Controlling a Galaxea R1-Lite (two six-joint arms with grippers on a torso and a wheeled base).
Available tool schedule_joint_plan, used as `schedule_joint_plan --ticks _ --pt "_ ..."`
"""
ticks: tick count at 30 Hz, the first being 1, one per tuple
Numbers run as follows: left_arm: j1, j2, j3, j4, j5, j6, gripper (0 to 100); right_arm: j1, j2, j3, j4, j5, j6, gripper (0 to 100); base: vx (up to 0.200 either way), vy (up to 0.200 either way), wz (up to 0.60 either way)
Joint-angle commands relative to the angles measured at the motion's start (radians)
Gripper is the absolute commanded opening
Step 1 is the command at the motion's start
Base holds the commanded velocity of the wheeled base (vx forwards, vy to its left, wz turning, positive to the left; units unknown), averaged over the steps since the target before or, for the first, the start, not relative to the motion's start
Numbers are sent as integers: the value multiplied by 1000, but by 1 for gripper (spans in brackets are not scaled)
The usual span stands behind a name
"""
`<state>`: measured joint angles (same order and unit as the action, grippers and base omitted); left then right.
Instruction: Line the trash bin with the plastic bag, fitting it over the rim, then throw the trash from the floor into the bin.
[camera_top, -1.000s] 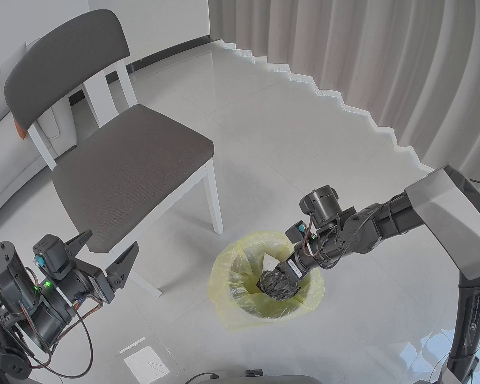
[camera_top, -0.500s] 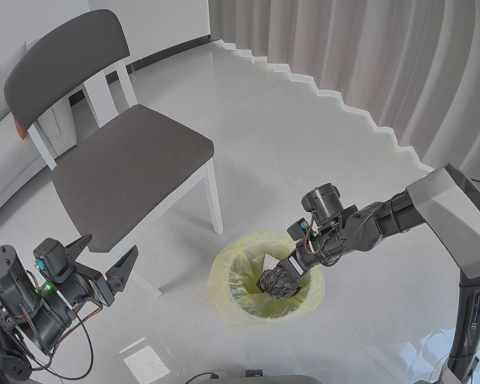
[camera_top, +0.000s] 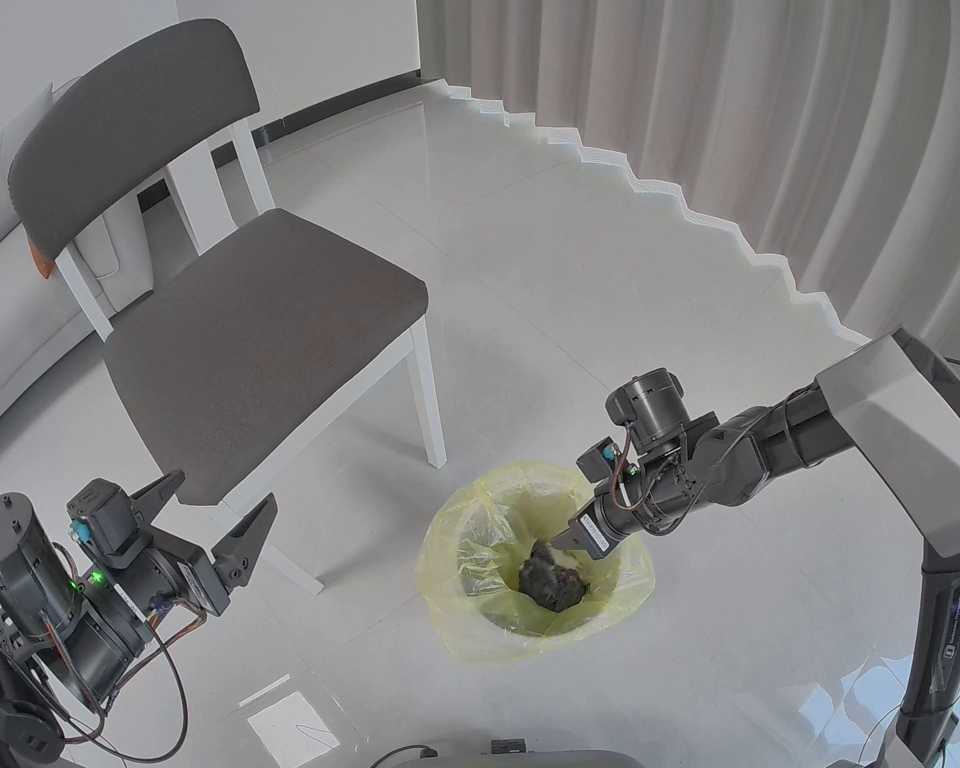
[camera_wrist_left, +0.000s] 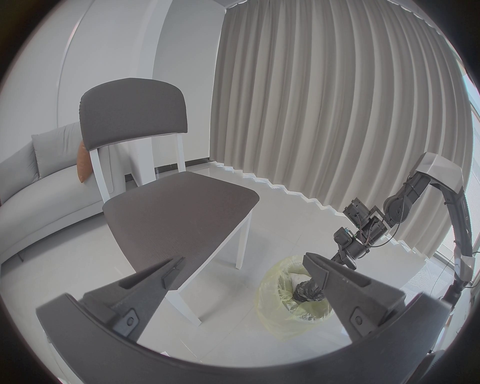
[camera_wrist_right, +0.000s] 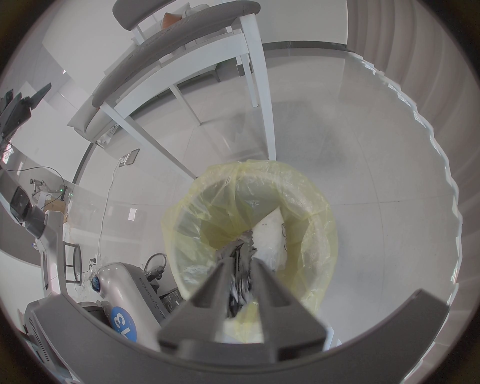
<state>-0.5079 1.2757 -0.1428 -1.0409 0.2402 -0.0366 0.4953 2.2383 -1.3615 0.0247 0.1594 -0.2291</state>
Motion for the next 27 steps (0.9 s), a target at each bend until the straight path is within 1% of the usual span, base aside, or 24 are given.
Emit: schedule_joint_plan --ticks 1,6,11,14,19,20,21,23,24,25,27 --pt "-1 4 0 -1 1 0 100 0 -5 -2 -2 -3 2 100 0 0 0" --pt "-1 -1 5 -1 1 -2 100 -4 -26 -7 0 0 2 100 0 0 0" --pt "-1 -1 12 -1 1 -6 100 -32 -42 -8 -2 0 2 100 0 0 0" --pt "-3 4 9 -5 1 -29 100 -52 -55 -8 -11 -3 7 100 0 0 0" --pt "-20 59 3 -53 1 -85 100 -90 -120 15 -12 -6 67 100 0 0 0" --pt "-24 96 2 -68 1 -98 100 -106 -143 25 -14 -7 93 100 0 0 0" --pt "-24 96 2 -68 1 -98 100 -106 -143 25 -14 -7 93 100 0 0 0" --pt "-31 215 -24 -88 -6 -103 100 -144 -192 55 -14 -11 111 100 0 0 0" --pt "-31 295 -47 -102 -9 -106 100 -159 -215 71 -15 -31 114 100 0 0 0" --pt "-29 332 -58 -113 -10 -108 100 -166 -224 79 -15 -44 117 100 0 0 0" --pt "-24 459 -101 -169 -22 -100 100 -179 -261 119 -31 -104 152 100 0 0 0"
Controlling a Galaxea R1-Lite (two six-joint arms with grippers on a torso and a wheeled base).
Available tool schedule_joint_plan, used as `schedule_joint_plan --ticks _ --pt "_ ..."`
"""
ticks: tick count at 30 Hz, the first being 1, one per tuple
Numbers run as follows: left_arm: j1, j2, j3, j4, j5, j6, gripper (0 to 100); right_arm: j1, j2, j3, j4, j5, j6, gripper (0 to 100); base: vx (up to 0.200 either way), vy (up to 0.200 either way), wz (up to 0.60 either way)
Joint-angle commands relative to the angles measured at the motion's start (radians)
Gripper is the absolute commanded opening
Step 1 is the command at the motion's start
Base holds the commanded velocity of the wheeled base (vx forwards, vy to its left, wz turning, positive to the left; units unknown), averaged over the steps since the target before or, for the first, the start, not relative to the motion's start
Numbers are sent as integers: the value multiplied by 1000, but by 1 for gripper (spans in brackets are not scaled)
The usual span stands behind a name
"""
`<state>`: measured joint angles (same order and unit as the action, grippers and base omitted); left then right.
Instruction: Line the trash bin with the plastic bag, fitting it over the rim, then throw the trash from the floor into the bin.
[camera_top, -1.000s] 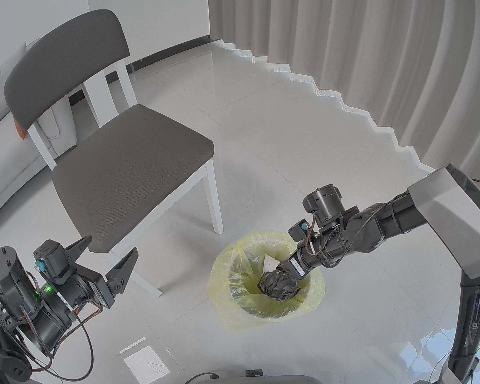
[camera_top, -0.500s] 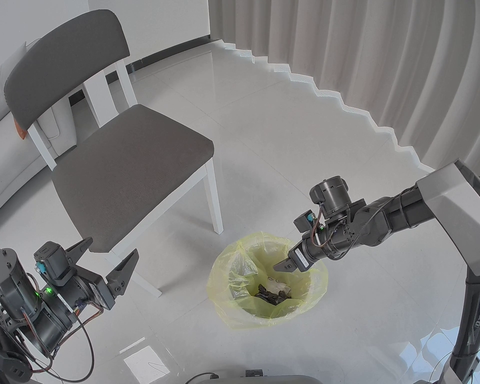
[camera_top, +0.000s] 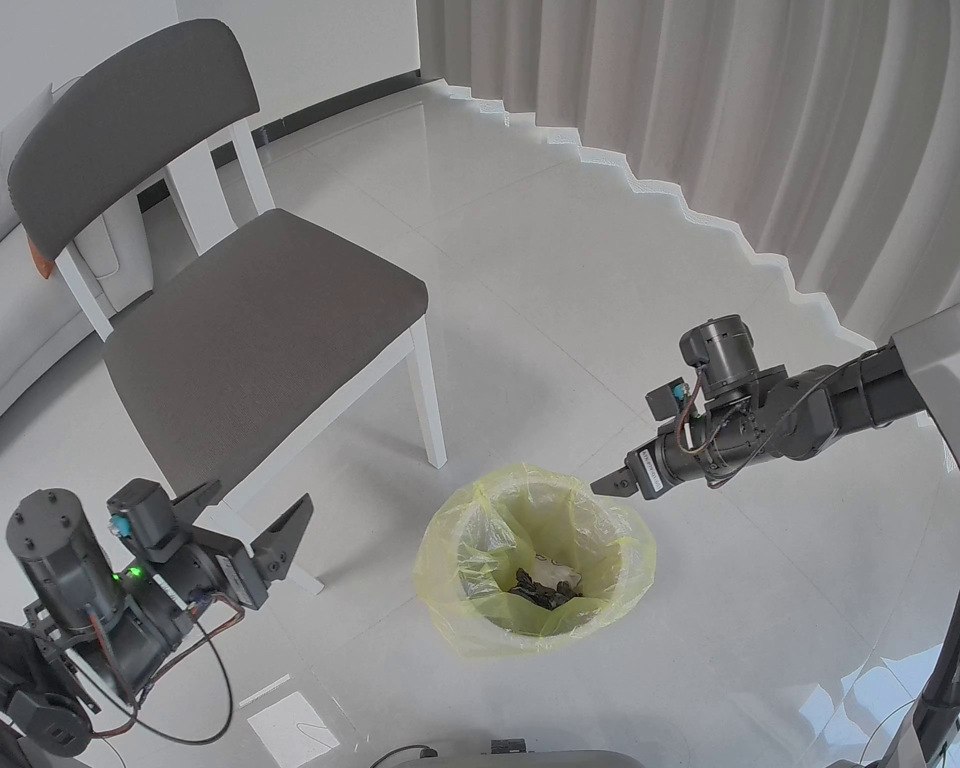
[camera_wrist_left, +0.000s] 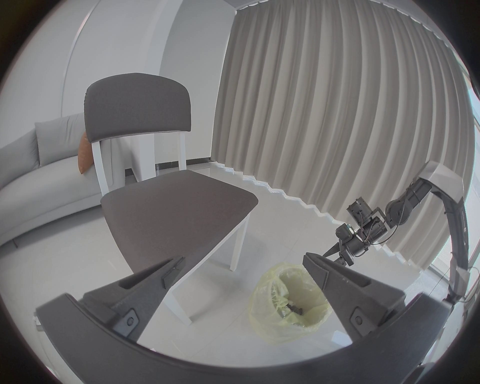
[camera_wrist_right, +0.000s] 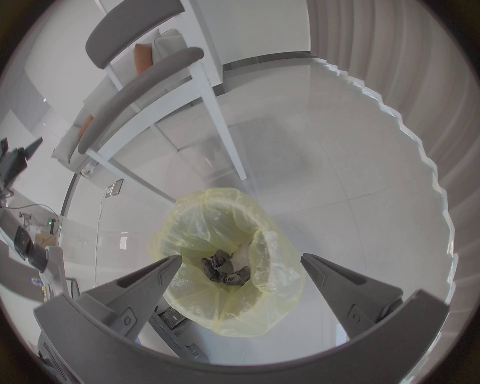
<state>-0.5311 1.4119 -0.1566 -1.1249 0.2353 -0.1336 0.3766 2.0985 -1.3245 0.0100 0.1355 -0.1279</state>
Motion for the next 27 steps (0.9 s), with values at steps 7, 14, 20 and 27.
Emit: schedule_joint_plan --ticks 7,14,20,27 --pt "19 680 -221 -228 -57 75 100 -130 -276 257 -150 -116 125 100 0 0 0" --pt "56 883 -270 -243 -80 103 100 -168 -387 338 -156 -113 99 100 0 0 0" --pt "51 949 -274 -236 -85 126 100 -174 -388 352 -160 -109 82 100 0 0 0" --pt "36 1041 -422 -127 -119 201 100 -174 -384 367 -162 -76 80 100 0 0 0"
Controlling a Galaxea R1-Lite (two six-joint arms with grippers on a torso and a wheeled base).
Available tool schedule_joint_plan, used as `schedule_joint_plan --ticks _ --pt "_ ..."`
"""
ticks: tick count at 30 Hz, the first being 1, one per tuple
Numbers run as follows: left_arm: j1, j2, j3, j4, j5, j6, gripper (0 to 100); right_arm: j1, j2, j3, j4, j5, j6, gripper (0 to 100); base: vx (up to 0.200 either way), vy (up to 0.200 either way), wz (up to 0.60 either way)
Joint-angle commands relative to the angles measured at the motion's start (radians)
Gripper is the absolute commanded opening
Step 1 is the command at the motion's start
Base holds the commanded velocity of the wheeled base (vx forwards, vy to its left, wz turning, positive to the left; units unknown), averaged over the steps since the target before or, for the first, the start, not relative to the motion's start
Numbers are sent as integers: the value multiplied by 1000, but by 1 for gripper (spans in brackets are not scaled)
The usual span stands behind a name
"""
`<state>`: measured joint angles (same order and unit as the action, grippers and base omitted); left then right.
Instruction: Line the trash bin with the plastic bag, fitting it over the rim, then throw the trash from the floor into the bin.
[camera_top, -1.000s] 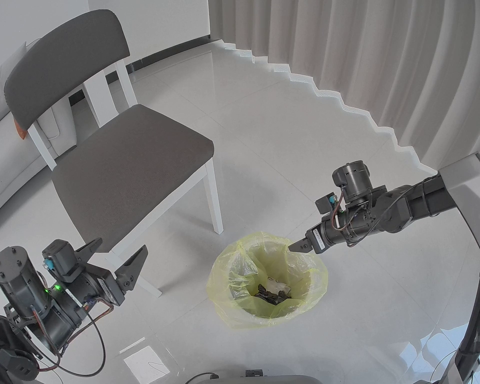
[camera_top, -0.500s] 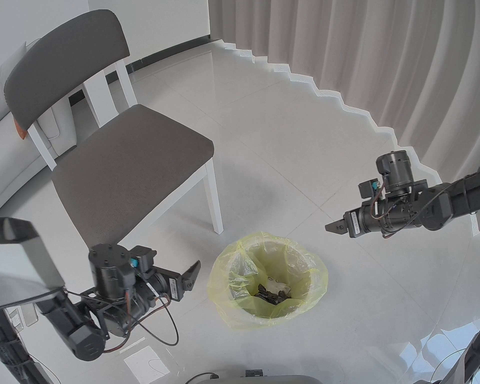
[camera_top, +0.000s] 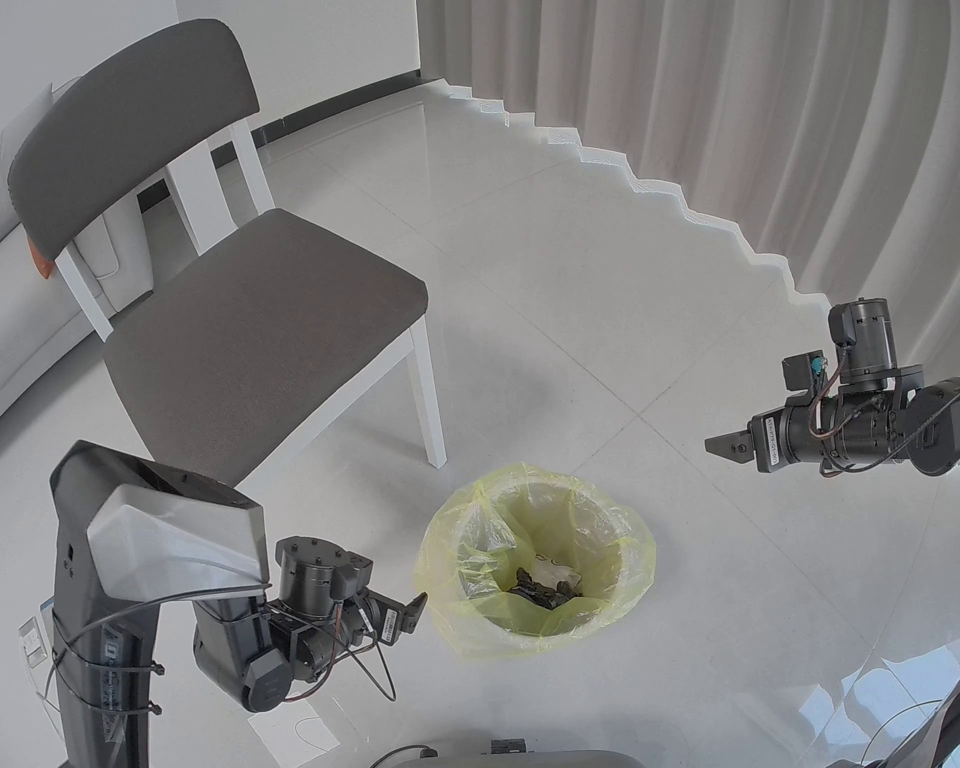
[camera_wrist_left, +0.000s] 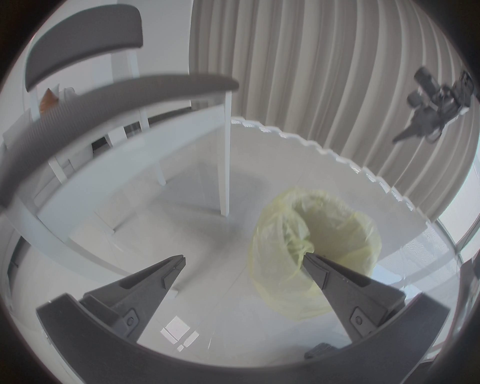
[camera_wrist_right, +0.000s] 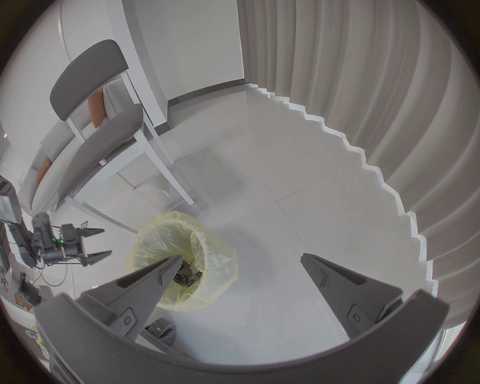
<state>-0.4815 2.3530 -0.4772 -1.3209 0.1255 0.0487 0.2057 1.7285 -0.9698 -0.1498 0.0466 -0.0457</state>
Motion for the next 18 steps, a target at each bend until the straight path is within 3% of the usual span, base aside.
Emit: schedule_joint_plan --ticks 1,13,18 --pt "-17 103 -112 80 -9 19 100 -3 -14 13 -2 13 -2 100 0 0 0" --pt "-42 180 -483 430 -9 20 100 -28 -7 13 -2 33 -28 100 0 0 0" --pt "-16 196 -561 488 -4 22 100 -35 6 10 -2 36 -28 100 0 0 0"
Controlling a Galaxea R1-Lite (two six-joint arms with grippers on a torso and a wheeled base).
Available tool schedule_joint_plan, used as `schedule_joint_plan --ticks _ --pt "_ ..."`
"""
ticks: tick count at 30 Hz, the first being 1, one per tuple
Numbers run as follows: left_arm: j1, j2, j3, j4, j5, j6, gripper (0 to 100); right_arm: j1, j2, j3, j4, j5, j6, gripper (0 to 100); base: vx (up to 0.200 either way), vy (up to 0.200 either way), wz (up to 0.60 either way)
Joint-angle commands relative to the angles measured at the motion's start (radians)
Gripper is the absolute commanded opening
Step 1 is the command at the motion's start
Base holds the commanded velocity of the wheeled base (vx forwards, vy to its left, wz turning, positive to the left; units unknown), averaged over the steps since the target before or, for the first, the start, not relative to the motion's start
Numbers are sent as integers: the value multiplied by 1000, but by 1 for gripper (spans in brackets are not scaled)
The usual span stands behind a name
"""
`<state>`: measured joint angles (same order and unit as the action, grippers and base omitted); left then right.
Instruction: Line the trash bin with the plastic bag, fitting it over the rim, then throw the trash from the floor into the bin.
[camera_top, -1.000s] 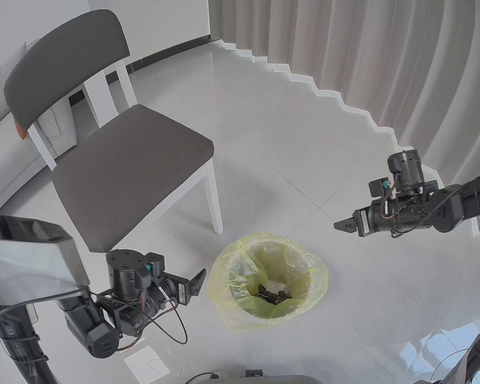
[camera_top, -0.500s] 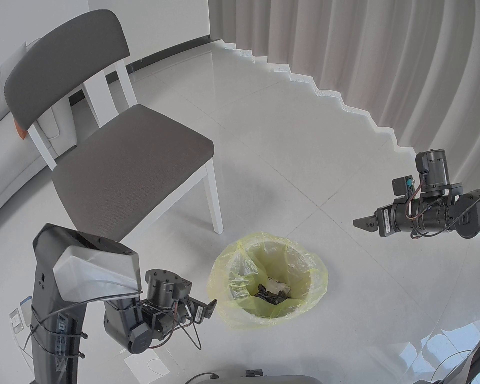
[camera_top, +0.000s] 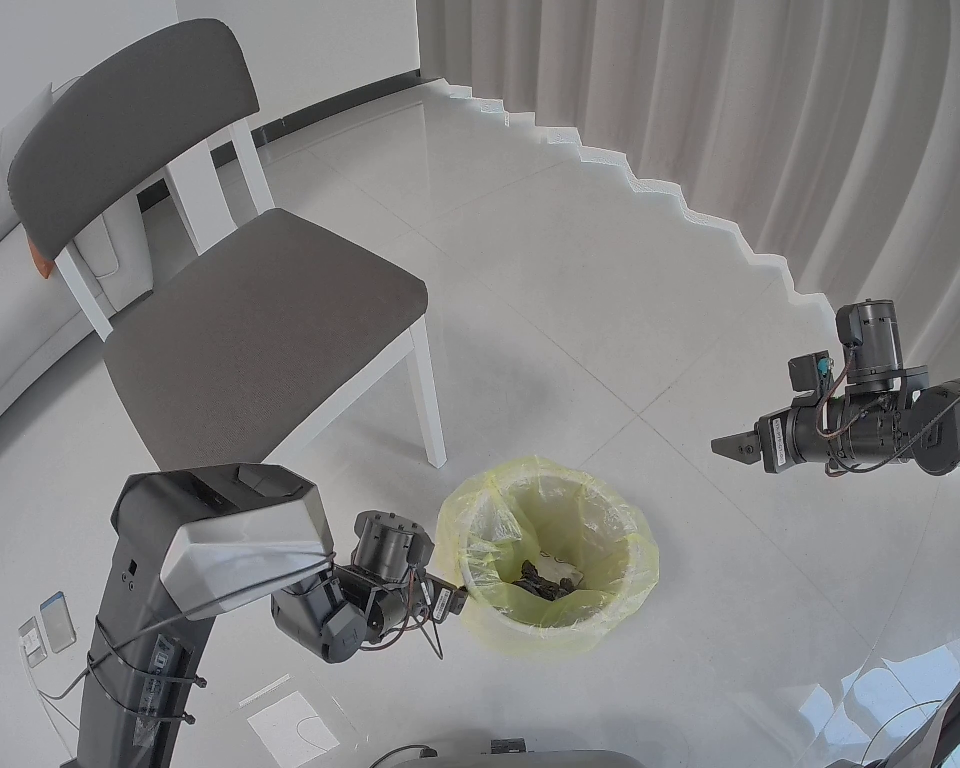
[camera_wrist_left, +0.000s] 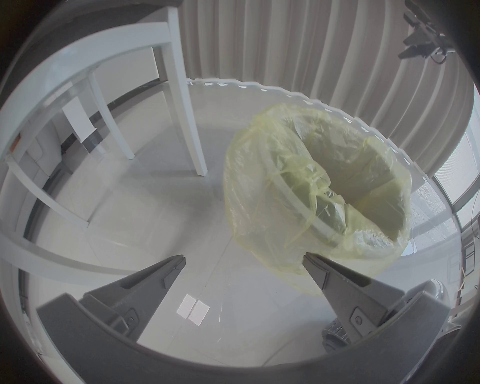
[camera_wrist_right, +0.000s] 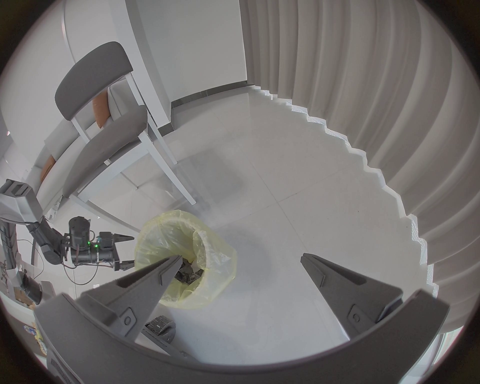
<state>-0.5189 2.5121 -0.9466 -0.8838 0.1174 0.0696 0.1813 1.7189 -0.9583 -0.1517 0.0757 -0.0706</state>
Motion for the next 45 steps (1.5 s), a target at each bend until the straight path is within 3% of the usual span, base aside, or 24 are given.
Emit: schedule_joint_plan --ticks 1,11,16,29,35,39,45 --pt "28 33 -83 48 4 -1 100 -13 24 -4 0 7 -3 100 0 0 0" --pt "102 -214 304 -142 -21 -1 100 -31 272 -46 -101 38 -1 100 0 0 0" --pt "115 -288 410 -202 -36 -2 100 -39 432 -119 -106 45 -3 100 0 0 0" --pt "183 -443 565 -373 -32 -16 100 3 699 -247 -97 64 -26 100 0 0 0" --pt "209 -483 569 -373 -35 -14 100 21 763 -309 -89 61 -31 100 0 0 0" --pt "223 -500 589 -376 -36 -17 100 21 843 -425 -26 59 -32 100 0 0 0" --pt "229 -539 609 -379 -33 -16 100 21 906 -628 207 59 -29 100 0 0 0"
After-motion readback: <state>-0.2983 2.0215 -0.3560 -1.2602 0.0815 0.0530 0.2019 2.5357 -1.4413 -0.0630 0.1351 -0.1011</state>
